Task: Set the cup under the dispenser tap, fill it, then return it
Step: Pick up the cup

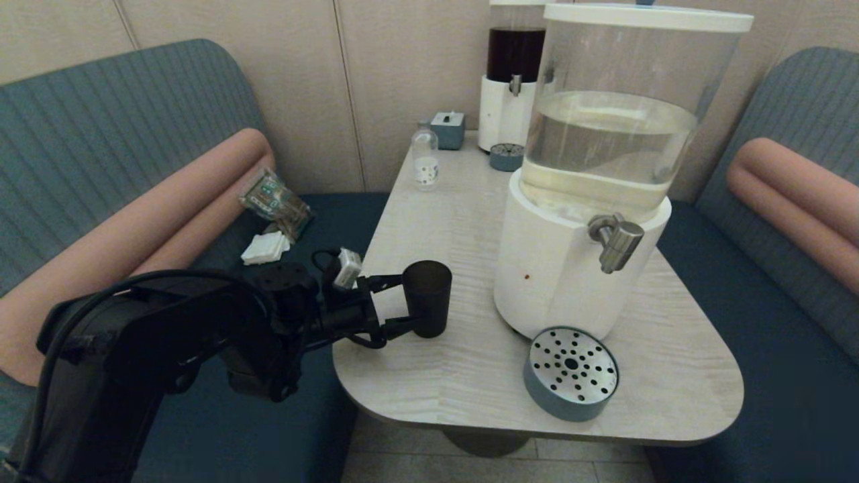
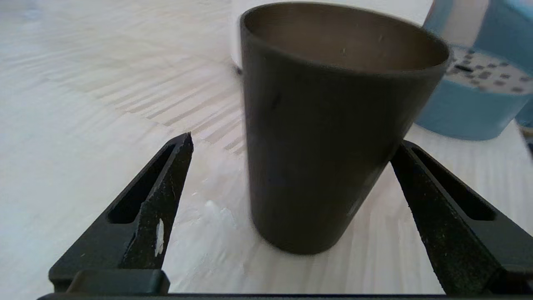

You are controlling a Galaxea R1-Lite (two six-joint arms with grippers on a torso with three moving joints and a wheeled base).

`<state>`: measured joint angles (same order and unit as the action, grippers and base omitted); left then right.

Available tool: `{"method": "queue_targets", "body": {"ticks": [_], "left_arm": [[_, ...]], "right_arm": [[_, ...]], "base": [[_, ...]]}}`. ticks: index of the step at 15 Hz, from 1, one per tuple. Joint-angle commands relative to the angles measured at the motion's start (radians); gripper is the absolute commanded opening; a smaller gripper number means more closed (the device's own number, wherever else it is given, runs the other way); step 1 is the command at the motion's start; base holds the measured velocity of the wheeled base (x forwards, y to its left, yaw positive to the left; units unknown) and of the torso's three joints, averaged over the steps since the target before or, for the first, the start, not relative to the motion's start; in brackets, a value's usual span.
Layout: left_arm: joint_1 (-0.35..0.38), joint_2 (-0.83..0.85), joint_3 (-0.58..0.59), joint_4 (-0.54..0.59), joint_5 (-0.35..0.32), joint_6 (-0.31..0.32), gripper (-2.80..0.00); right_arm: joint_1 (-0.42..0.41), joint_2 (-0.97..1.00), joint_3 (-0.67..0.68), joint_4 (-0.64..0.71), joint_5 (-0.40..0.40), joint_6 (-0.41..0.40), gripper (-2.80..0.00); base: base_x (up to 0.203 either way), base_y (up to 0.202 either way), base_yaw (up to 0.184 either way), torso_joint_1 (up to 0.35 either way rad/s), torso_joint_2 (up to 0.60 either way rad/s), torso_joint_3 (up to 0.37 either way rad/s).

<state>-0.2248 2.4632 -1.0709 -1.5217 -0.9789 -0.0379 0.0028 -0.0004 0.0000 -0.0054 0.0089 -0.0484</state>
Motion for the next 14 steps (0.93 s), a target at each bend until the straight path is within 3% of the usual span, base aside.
{"method": "queue_targets", "body": {"ticks": [1,6,7,8,10,14], "left_arm": [[-0.016,0.002,-0.017,-0.008,-0.006,-0.007,0.0],[-0.035,0.019,-0.055,-0.008,0.003,-0.031,0.0],[-0.036,0.028,-0.069,-0.008,0.022,-0.028,-1.68],[-0.039,0.037,-0.088,-0.008,0.042,-0.026,-2.8],[-0.039,0.049,-0.116,-0.008,0.051,-0.026,-2.8],[-0.042,0.003,-0.062,-0.008,0.051,-0.005,-2.8]], "right_arm": [[0.0,0.0,0.003,-0.001,0.0,-0.001,-2.8],[0.0,0.0,0.003,-0.001,0.0,-0.001,-2.8],[0.0,0.0,0.003,-0.001,0.0,-0.001,-2.8],[0.0,0.0,0.003,-0.001,0.0,-0.001,-2.8],[0.0,0.0,0.003,-0.001,0.0,-0.001,-2.8],[0.0,0.0,0.003,-0.001,0.0,-0.001,-2.8]], "base": [[0.0,0.0,0.0,0.0,0.0,0.0],[0.0,0.0,0.0,0.0,0.0,0.0],[0.0,0.0,0.0,0.0,0.0,0.0],[0.0,0.0,0.0,0.0,0.0,0.0],[0.0,0.0,0.0,0.0,0.0,0.0],[0.0,0.0,0.0,0.0,0.0,0.0]]}}
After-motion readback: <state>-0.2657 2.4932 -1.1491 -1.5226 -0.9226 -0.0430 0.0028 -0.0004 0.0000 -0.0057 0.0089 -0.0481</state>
